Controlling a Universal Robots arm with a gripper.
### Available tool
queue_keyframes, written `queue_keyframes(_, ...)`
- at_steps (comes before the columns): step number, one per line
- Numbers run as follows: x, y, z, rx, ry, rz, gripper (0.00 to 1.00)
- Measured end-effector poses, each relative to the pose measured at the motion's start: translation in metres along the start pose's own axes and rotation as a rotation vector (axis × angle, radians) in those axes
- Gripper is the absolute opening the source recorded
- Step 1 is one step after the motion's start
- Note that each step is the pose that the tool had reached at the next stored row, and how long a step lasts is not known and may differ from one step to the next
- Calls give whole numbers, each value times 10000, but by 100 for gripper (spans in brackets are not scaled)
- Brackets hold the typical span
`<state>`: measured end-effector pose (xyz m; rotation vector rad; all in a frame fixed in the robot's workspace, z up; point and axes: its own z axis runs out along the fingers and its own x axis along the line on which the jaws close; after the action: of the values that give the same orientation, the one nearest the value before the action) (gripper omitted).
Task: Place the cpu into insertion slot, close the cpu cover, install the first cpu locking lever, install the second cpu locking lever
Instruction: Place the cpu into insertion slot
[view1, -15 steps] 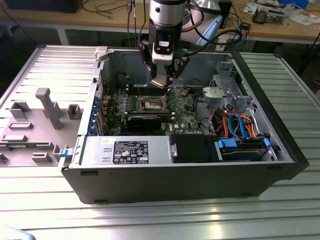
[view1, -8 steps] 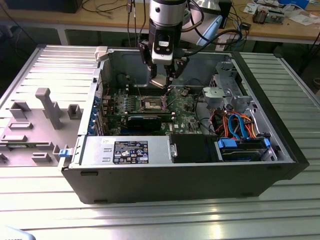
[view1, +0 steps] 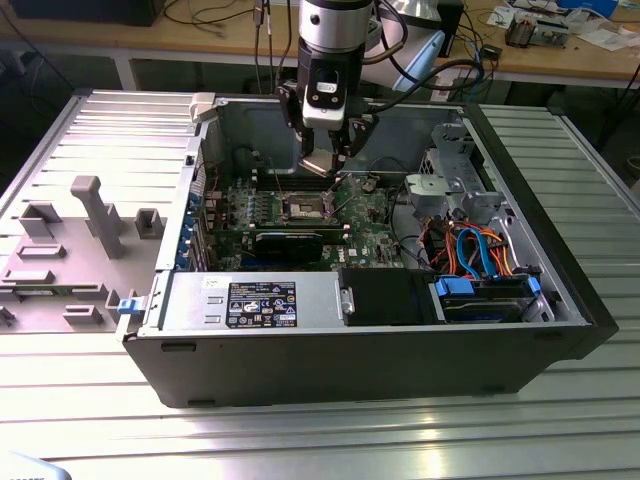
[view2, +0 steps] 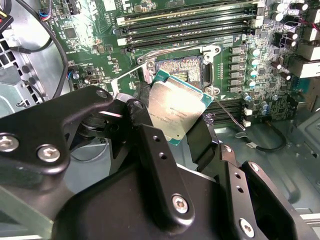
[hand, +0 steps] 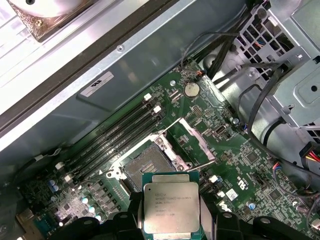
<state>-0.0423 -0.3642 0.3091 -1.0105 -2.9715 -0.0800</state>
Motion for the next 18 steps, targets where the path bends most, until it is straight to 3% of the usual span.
queue_keyframes(18, -4, -5, 0, -5, -12, 248, 55)
